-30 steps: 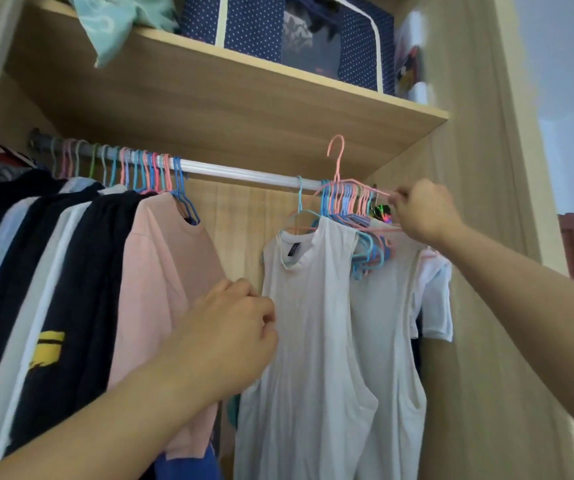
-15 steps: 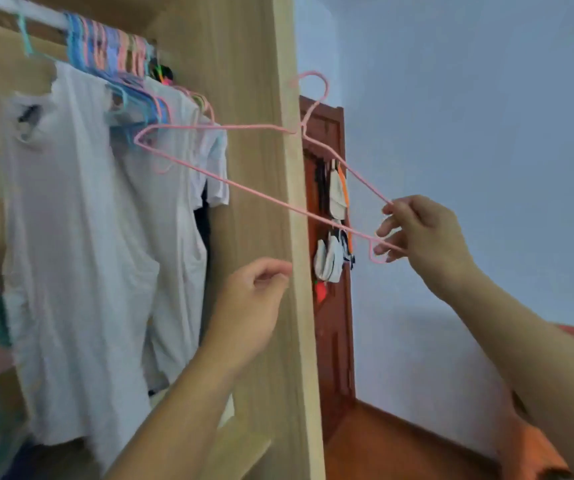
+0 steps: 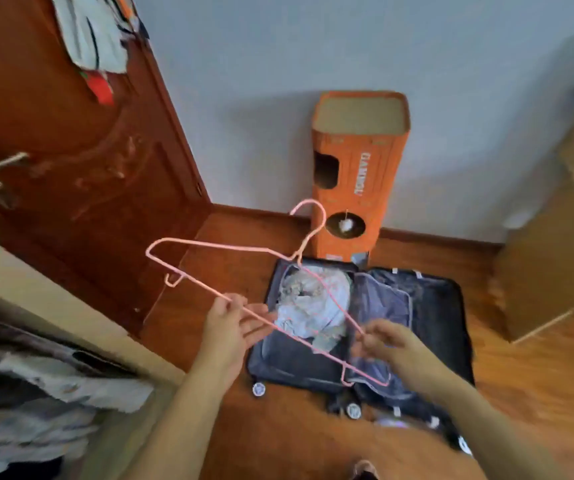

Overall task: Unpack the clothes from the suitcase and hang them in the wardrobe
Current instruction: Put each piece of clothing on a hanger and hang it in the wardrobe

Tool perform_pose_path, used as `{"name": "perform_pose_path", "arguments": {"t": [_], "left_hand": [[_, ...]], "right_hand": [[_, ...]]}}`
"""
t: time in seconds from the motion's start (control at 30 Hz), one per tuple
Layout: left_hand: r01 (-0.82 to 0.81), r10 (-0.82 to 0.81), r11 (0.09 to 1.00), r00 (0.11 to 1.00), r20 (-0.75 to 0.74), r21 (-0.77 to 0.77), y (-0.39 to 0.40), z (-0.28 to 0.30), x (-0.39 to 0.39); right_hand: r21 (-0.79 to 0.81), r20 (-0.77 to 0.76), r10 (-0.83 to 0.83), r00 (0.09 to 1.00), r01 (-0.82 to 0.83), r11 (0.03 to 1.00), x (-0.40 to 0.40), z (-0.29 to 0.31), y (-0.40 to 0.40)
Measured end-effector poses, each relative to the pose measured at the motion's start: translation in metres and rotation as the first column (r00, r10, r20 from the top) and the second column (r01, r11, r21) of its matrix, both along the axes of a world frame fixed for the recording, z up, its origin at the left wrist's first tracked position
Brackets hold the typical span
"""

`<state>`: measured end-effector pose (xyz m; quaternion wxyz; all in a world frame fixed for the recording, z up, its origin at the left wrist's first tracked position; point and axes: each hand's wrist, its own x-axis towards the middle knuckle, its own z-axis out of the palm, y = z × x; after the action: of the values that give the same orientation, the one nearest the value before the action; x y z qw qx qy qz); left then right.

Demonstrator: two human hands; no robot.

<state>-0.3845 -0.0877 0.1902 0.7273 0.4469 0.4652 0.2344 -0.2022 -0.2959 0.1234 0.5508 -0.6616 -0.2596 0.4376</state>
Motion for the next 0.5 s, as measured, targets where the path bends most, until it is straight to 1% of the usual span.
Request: {"name": "perform_pose_path", "arguments": {"t": [0.07,0.13,0.17,0.23,0.3,0.33,0.37,0.4,0.43,0.47,0.5], "left_hand": [[0.102,-0.112,0.990,0.988,-0.102,-0.098,-0.033,-0.040,0.024],[0.223,-0.256,0.956,0.951,-0.173,-0.189,-0.067,-0.072,0.045],[0.274,-0.320,0.934,0.928,-0.194,-0.231,-0.082,-0.086,0.055],[0.310,-0.384,0.898,0.899,-0.210,-0.314,-0.103,-0.108,0.076],[0.335,-0.440,0.860,0.868,-0.228,-0.385,-0.107,-0.128,0.095],[0.370,-0.493,0.833,0.833,-0.251,-0.410,-0.103,-0.140,0.105],[0.428,-0.569,0.796,0.769,-0.290,-0.428,-0.095,-0.155,0.114],[0.494,-0.646,0.753,0.683,-0.341,-0.435,-0.086,-0.172,0.123],[0.565,-0.715,0.699,0.576,-0.397,-0.439,-0.076,-0.194,0.130],[0.625,-0.765,0.641,0.470,-0.442,-0.445,-0.063,-0.225,0.141],[0.667,-0.776,0.610,0.394,-0.493,-0.427,-0.053,-0.239,0.144]], "right_hand": [[-0.117,-0.129,0.037,0.991,-0.053,0.992,0.017,-0.028,-0.030],[-0.209,-0.223,0.014,0.975,-0.062,0.976,0.032,-0.045,-0.040],[-0.248,-0.229,-0.040,0.973,-0.019,0.968,0.040,-0.051,-0.040],[-0.303,-0.231,-0.209,0.950,0.134,0.943,0.058,-0.063,-0.039],[-0.322,-0.280,-0.364,0.888,0.270,0.907,0.070,-0.078,-0.040],[-0.350,-0.299,-0.406,0.864,0.296,0.889,0.075,-0.087,-0.042],[-0.395,-0.294,-0.429,0.854,0.300,0.868,0.080,-0.097,-0.043],[-0.434,-0.278,-0.458,0.844,0.315,0.844,0.085,-0.108,-0.043],[-0.465,-0.247,-0.494,0.834,0.345,0.815,0.091,-0.121,-0.044],[-0.491,-0.225,-0.546,0.807,0.390,0.779,0.101,-0.143,-0.043],[-0.508,-0.186,-0.597,0.780,0.444,0.738,0.107,-0.150,-0.046]]}}
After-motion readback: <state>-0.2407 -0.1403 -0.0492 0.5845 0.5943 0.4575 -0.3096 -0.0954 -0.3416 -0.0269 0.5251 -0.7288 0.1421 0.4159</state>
